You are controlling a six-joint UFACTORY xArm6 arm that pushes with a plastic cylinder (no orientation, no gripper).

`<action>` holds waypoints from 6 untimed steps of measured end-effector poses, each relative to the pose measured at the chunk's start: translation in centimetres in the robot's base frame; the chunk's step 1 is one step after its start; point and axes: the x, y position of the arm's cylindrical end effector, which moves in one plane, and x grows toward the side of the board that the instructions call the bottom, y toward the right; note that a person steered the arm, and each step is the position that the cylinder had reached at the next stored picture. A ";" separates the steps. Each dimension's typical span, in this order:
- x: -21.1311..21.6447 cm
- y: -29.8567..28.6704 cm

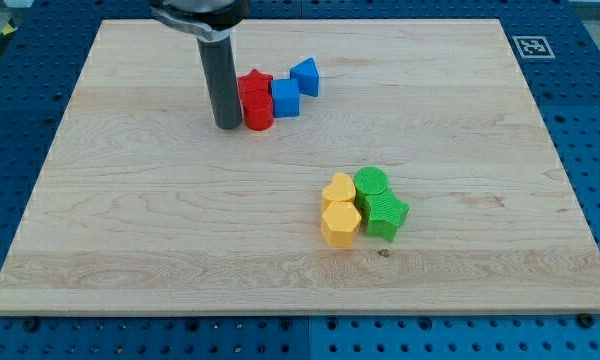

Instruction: Move the red blocks up a bit

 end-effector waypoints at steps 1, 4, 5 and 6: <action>1.8 1.3; -1.4 2.8; -2.5 3.0; -2.3 3.4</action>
